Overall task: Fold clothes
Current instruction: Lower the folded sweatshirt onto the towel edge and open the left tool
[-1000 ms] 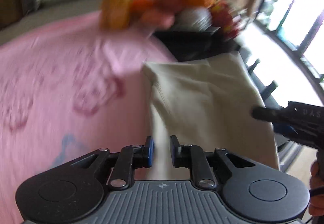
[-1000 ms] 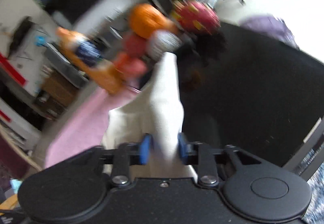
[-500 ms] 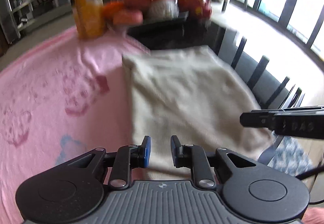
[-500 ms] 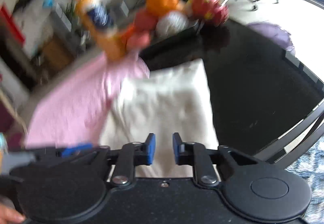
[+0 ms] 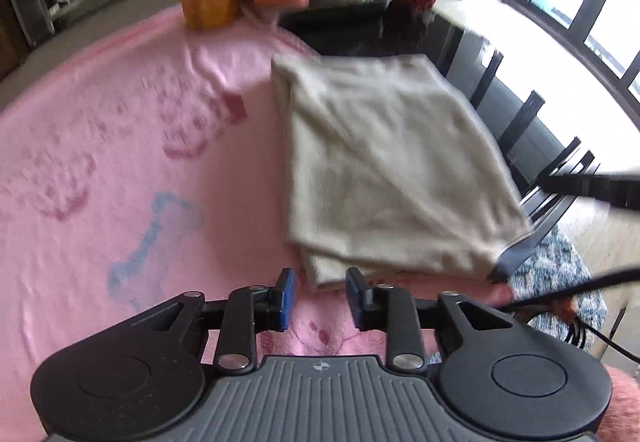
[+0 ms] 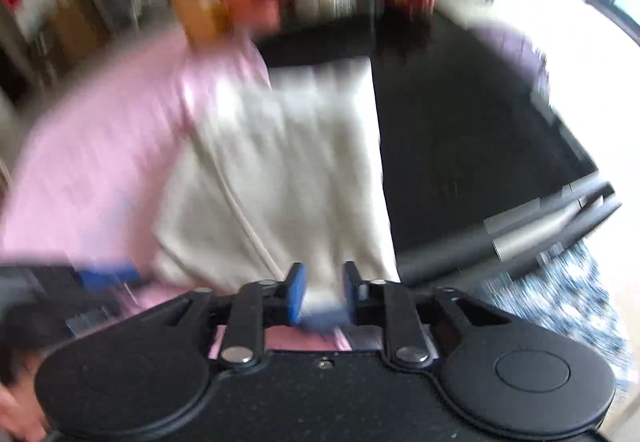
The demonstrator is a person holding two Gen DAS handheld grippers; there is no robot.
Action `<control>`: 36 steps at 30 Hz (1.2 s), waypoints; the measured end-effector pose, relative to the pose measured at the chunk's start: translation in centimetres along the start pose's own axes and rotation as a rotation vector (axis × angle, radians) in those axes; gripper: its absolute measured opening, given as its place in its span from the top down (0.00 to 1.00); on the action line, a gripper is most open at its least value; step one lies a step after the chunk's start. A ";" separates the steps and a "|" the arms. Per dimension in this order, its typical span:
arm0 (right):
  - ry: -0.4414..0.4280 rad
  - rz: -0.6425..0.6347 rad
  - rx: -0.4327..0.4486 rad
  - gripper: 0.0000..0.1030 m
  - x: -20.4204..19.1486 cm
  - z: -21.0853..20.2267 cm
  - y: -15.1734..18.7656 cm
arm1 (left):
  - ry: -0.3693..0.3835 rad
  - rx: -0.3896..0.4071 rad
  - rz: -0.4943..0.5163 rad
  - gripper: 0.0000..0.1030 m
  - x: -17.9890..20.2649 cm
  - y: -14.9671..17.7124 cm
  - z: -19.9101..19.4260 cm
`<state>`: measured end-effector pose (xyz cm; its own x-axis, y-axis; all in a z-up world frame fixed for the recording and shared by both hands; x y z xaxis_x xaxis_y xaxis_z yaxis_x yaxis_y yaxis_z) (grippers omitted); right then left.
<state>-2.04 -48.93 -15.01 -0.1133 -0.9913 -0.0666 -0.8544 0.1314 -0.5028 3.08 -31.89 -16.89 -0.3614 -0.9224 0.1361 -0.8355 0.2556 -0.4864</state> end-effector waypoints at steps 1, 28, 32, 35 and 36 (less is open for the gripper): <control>0.001 0.008 0.027 0.75 -0.4 -1.1 -0.5 | -0.003 0.023 -0.002 0.67 0.1 -0.5 -1.2; 0.149 0.146 0.082 0.25 -7.2 -15.6 2.5 | 0.108 0.104 0.002 0.08 -0.5 2.3 -14.4; 0.214 0.093 0.094 0.24 -8.0 -15.8 4.0 | 0.099 0.100 0.002 0.07 -0.8 3.5 -13.4; 0.207 0.115 0.097 0.24 -8.0 -16.0 4.8 | 0.095 0.077 -0.007 0.07 -1.1 4.0 -12.9; 0.205 0.121 0.094 0.24 -7.9 -16.1 5.0 | 0.097 0.076 -0.012 0.07 -1.2 4.0 -13.0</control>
Point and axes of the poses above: each gripper's, at about its wrist camera, not at the fingertips, and z roughly the way its jaws point, x to its right, y to its underside, the point moved 5 cm from there along z, roughly the way its jaws point, and after that the axes turned 11 degrees about -z, right-handed, at the moved point
